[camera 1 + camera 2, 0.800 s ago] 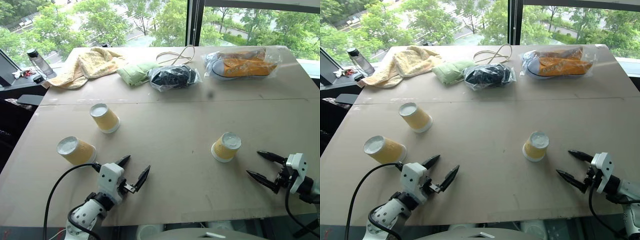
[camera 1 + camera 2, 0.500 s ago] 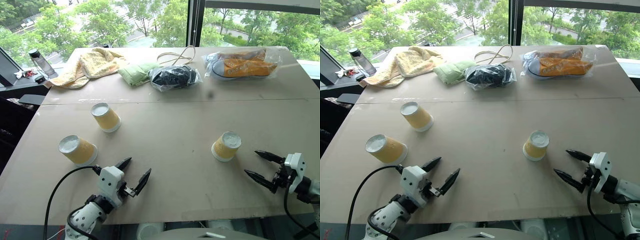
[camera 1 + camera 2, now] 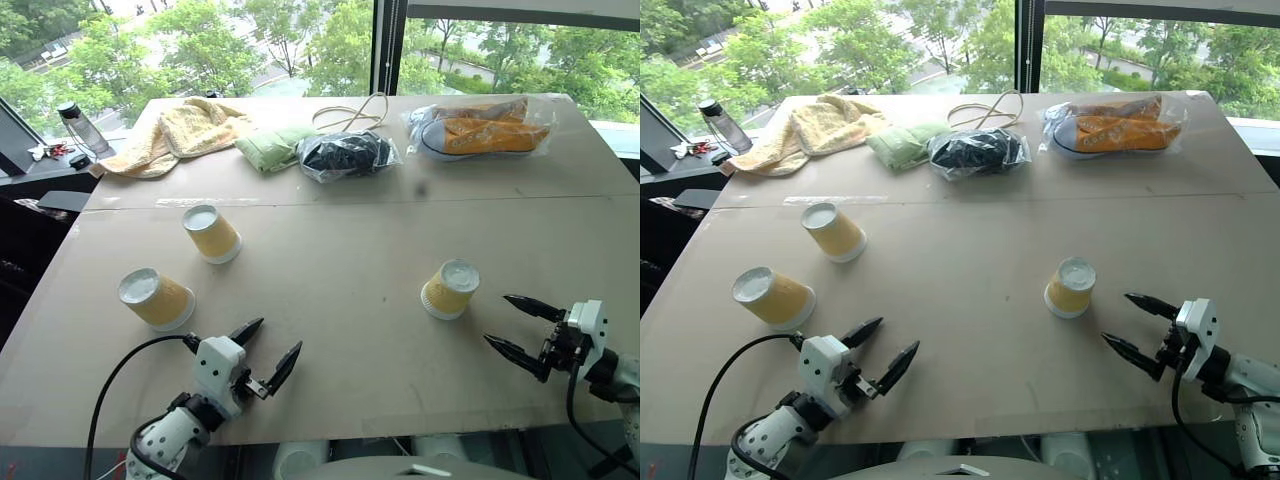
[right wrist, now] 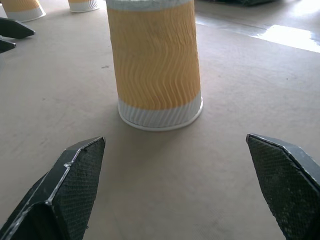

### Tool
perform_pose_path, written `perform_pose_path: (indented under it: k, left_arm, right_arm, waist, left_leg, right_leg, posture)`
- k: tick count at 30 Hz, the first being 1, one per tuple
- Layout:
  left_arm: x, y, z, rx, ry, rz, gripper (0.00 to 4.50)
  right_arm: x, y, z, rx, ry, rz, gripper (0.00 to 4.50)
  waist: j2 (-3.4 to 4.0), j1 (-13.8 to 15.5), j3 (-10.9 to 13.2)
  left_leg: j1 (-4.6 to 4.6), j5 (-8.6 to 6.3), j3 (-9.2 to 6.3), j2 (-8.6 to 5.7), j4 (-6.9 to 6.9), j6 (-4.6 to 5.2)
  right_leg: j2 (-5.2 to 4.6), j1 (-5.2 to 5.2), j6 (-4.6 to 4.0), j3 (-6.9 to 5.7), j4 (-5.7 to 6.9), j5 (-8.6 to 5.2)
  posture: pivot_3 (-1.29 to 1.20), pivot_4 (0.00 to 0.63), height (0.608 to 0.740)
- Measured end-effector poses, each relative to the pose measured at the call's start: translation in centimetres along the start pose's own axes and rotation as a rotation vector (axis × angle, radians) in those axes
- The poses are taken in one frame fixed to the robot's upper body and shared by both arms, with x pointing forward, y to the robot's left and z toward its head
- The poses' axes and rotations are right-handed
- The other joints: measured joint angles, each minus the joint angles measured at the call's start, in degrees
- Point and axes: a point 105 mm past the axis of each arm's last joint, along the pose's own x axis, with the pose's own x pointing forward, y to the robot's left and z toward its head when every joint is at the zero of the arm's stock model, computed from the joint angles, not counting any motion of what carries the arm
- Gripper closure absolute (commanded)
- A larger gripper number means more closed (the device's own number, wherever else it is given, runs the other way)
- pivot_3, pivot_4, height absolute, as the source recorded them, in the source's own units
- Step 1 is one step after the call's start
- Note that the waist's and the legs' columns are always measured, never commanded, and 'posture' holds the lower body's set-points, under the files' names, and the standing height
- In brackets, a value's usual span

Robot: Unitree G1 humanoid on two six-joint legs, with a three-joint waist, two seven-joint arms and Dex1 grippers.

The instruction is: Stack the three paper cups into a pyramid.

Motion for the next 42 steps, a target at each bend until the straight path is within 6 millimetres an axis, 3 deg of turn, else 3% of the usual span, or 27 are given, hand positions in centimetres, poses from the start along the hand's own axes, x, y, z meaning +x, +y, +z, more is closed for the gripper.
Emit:
perform_pose_path:
  k: [4, 9, 15, 23, 26, 27, 30, 38, 42]
  left_arm:
    - [0.2, -0.1, 1.1, 0.067, -0.004, -0.129, 0.00]
    - [1.0, -0.4, 6.3, 0.144, -0.116, -0.355, 0.00]
    - [1.4, -0.3, 9.3, 0.185, -0.147, -0.449, 0.00]
    - [1.5, -0.5, 10.7, 0.177, -0.166, -0.486, 0.00]
    - [1.6, -0.7, 10.9, 0.156, -0.172, -0.494, 0.00]
    - [1.6, -0.7, 10.9, 0.144, -0.171, -0.492, 0.00]
    - [1.7, -0.7, 10.9, 0.137, -0.170, -0.487, 0.00]
    - [1.9, -1.1, 11.7, 0.161, -0.186, -0.500, 0.00]
    - [2.0, -1.2, 11.8, 0.160, -0.182, -0.505, 0.00]
  right_arm:
    - [2.6, 0.4, 2.1, -0.014, -0.083, 0.016, 0.04]
    - [5.7, 0.9, 4.6, -0.043, -0.158, 0.048, 0.04]
    - [6.7, 0.6, 5.1, -0.046, -0.175, 0.032, 0.04]
    - [6.5, 0.3, 4.2, -0.030, -0.142, 0.024, 0.04]
    - [6.4, 0.4, 4.0, -0.025, -0.133, 0.031, 1.15]
    - [6.4, 0.4, 3.9, -0.026, -0.133, 0.033, 1.77]
    - [6.4, 0.4, 3.9, -0.027, -0.133, 0.037, 2.55]
    - [7.0, -0.3, 4.1, -0.033, -0.137, 0.029, 2.56]
    - [8.8, -0.9, 4.4, -0.019, -0.139, 0.036, 2.56]
  waist:
    - [-0.04, 0.00, 0.08]
    - [-0.03, 0.18, 0.09]
    - [-0.04, 0.02, 0.15]
    - [-0.05, 0.02, 0.19]
    - [-0.04, 0.00, 0.19]
    - [-0.05, 0.00, 0.19]
    - [-0.05, 0.01, 0.19]
    - [-0.05, -0.07, 0.19]
    - [-0.05, -0.31, 0.21]
  left_leg:
    - [0.05, 0.00, -0.04, 0.11, 0.01, -0.01]
    - [0.02, 0.01, -0.09, 0.12, 0.08, -0.02]
    - [0.00, 0.01, 0.00, 0.08, 0.08, -0.02]
    - [0.04, 0.01, -0.01, 0.09, 0.09, -0.02]
    - [0.06, 0.01, 0.00, 0.09, 0.10, -0.02]
    - [0.07, 0.01, -0.01, 0.08, 0.10, -0.02]
    - [0.07, 0.01, -0.02, 0.08, 0.10, -0.02]
    - [0.09, 0.01, 0.01, 0.05, 0.13, -0.02]
    - [0.12, 0.02, 0.01, 0.04, 0.15, -0.03]
  right_leg:
    - [0.20, -0.02, -0.03, 0.04, 0.08, 0.00]
    - [0.16, -0.01, -0.03, 0.03, 0.17, 0.00]
    - [0.19, -0.04, 0.01, -0.06, 0.15, 0.02]
    - [0.23, -0.03, 0.01, -0.08, 0.25, 0.02]
    - [0.24, -0.03, 0.01, -0.07, 0.29, 0.02]
    - [0.25, -0.04, 0.01, -0.07, 0.30, 0.02]
    - [0.26, -0.04, 0.01, -0.08, 0.32, 0.02]
    - [0.28, -0.04, 0.01, -0.03, 0.36, 0.02]
    - [0.32, -0.06, 0.01, -0.01, 0.49, 0.02]
  posture:
    - [0.00, 0.150, 0.740]
    - [0.00, 0.150, 0.740]
    - [0.00, 0.150, 0.740]
    - [0.00, 0.150, 0.740]
    - [0.00, 0.150, 0.740]
    - [0.00, 0.150, 0.740]
    - [0.00, 0.150, 0.740]
    - [0.00, 0.150, 0.740]
    - [0.00, 0.150, 0.740]
